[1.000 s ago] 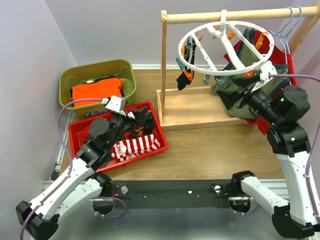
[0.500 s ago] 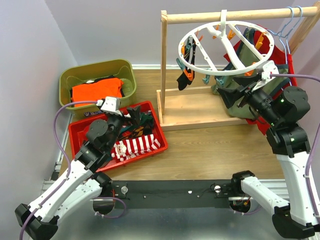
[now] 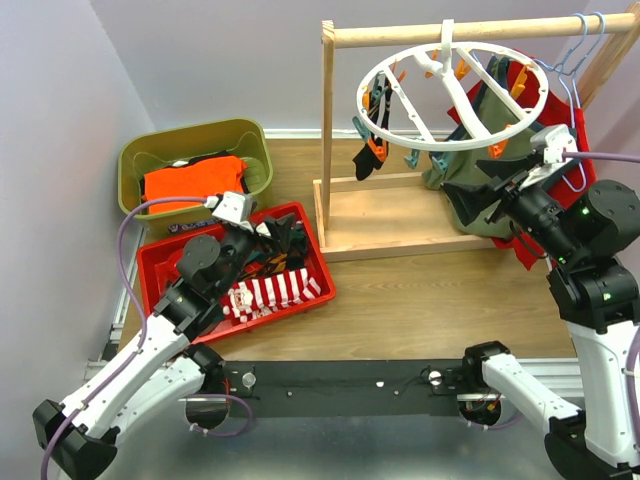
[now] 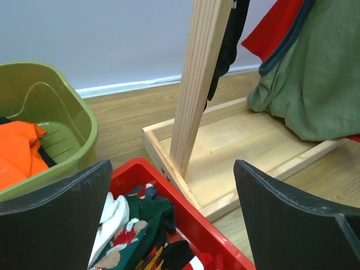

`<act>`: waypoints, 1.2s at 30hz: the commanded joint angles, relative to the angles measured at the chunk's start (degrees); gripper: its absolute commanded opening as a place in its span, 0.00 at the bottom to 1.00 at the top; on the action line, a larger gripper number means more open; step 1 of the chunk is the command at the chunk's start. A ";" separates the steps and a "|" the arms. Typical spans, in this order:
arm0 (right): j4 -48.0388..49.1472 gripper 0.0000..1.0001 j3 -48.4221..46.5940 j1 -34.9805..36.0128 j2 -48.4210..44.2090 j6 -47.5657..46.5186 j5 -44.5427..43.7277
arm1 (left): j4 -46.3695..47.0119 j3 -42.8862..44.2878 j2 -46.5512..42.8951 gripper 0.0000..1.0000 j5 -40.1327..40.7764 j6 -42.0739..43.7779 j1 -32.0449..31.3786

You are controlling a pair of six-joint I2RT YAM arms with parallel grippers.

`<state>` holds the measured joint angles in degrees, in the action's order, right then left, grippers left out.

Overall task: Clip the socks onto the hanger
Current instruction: Open the clamp at the hanger.

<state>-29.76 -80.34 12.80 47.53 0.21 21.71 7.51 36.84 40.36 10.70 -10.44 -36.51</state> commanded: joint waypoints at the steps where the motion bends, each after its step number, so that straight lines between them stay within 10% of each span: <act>1: -1.01 0.86 -0.26 0.39 2.30 0.32 0.96 | 0.05 -0.10 -2.13 0.99 0.99 0.77 -0.31; 17: -3.38 0.82 -6.50 0.39 -2.17 -0.92 -18.51 | 5.23 5.77 7.00 0.98 -12.72 -2.13 -2.33; 29: -3.20 0.76 -7.99 0.39 1.59 5.68 -35.24 | 11.56 24.74 23.53 0.97 -2.72 -7.84 -19.36; 36: -3.64 0.76 -7.30 0.47 2.13 4.54 -26.76 | 11.83 33.29 33.37 0.92 1.60 -5.31 -25.44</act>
<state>-32.75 -87.15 12.80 50.78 4.62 -9.69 17.98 66.37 69.36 7.29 -17.21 -59.02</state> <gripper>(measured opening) 0.759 0.945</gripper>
